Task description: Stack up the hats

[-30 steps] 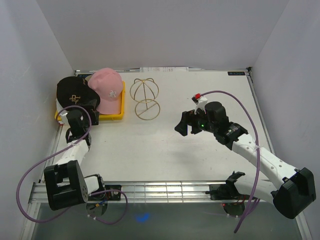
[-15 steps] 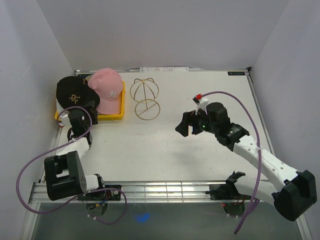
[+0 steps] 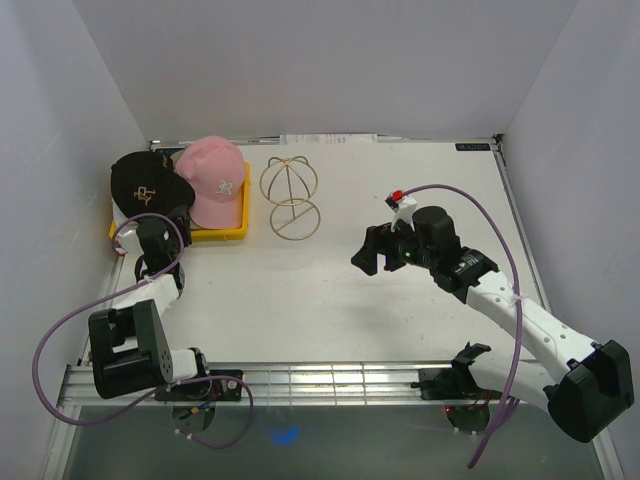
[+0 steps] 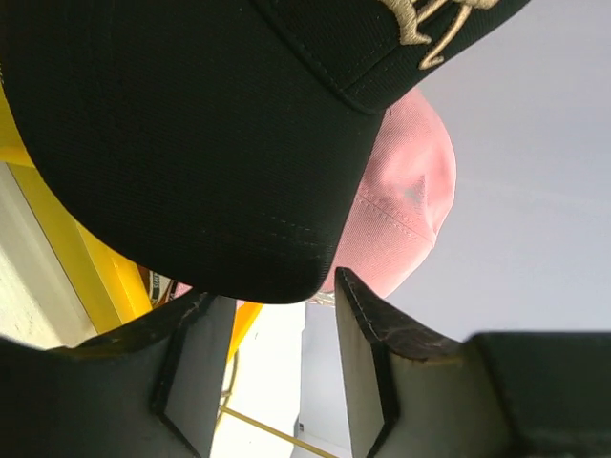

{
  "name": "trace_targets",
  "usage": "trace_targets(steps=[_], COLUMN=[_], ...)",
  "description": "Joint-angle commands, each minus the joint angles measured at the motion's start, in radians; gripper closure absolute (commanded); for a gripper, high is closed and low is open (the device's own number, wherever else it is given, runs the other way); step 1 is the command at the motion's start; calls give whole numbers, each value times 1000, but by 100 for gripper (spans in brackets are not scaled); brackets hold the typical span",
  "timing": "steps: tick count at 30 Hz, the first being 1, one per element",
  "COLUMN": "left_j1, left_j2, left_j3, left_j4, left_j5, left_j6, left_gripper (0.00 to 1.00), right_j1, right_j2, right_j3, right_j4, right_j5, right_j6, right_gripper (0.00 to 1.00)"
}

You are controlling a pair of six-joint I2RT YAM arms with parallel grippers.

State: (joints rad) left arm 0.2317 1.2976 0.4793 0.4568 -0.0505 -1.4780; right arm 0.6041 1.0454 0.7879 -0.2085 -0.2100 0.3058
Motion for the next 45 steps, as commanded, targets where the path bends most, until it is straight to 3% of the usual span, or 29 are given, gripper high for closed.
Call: trace_targets(steps=[1, 23, 45], left_j1=[9, 15, 14], left_j2=[-41, -198, -323], left_j3=[16, 111, 416], left_j4=[31, -207, -422], left_j5=[-35, -45, -6], left_j6=[28, 157, 295], left_gripper=[46, 100, 100], right_j1=[-3, -3, -3], right_j2=[-19, -25, -18], right_j3=[-6, -29, -24], right_j4=[24, 32, 61], right_j5=[-14, -11, -35], right_j6=[-16, -10, 18], right_gripper=[11, 11, 11])
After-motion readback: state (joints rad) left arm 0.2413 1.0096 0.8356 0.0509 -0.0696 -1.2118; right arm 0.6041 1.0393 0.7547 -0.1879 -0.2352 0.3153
